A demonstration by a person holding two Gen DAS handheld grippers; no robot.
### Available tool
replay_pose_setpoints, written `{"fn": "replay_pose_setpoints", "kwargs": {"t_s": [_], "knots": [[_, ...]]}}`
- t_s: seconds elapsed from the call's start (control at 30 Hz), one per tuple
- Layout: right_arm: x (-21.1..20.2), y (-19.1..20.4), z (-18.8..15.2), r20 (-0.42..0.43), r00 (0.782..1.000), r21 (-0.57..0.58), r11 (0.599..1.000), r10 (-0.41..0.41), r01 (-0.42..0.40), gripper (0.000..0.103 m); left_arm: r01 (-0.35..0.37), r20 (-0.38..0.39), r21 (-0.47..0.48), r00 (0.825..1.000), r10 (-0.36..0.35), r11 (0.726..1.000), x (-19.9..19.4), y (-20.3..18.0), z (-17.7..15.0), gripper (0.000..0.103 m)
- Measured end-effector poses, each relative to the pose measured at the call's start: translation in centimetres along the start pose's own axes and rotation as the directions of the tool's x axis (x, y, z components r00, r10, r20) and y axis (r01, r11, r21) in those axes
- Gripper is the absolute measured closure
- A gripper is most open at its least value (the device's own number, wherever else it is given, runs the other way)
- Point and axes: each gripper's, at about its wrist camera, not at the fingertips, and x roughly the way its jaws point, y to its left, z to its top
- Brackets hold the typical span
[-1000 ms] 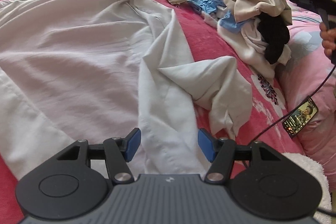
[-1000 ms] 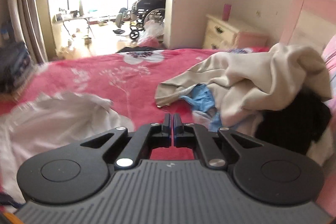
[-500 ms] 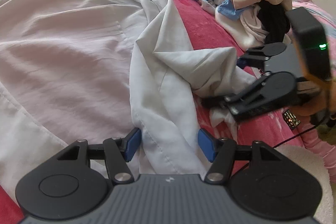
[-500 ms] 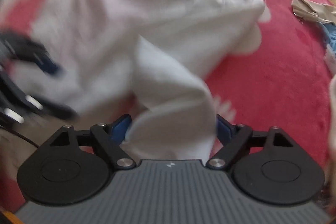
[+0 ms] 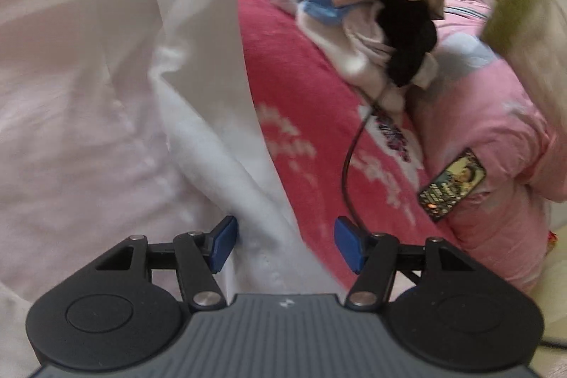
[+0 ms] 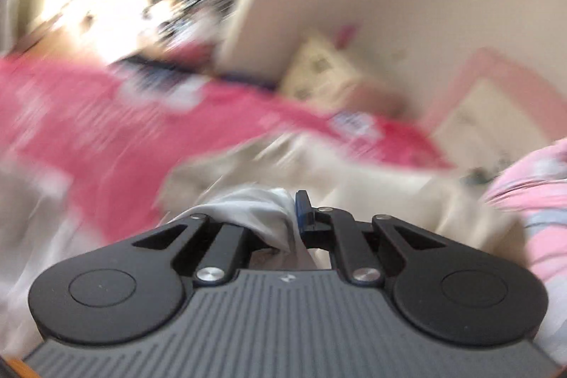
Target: Fold clothes
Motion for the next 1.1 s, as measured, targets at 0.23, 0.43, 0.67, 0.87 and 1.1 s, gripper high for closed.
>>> {"fn": "replay_pose_setpoints", "kwargs": {"t_s": [0.23, 0.43, 0.67, 0.87, 1.1], "knots": [[7.1, 0.0, 1.0, -0.027, 0.993, 0.016, 0.993, -0.119, 0.119, 0.063, 0.017, -0.053, 0.017, 0.998, -0.016, 1.0, 3.3, -0.7, 1.0, 0.041], [9.6, 6.0, -6.2, -0.213, 0.975, -0.287, 0.958, -0.062, -0.002, 0.023, 0.038, -0.044, -0.026, 0.998, -0.039, 0.999, 2.5, 0.1, 1.4, 0.04], [1.2, 5.1, -9.9, -0.2, 0.978, -0.225, 0.968, 0.064, -0.109, 0.007, 0.049, 0.043, -0.066, 0.998, -0.046, 0.997, -1.4, 0.2, 0.9, 0.036], [-8.3, -1.1, -11.6, -0.143, 0.942, 0.189, 0.942, 0.305, -0.276, 0.004, 0.045, 0.132, -0.102, 0.991, -0.031, 0.994, -6.1, 0.1, -0.3, 0.033], [-25.3, -6.0, -16.6, 0.325, 0.875, 0.373, 0.801, 0.36, -0.468, 0.001, 0.029, 0.253, -0.158, 0.967, 0.012, 0.987, -13.8, 1.2, -3.0, 0.032]]}}
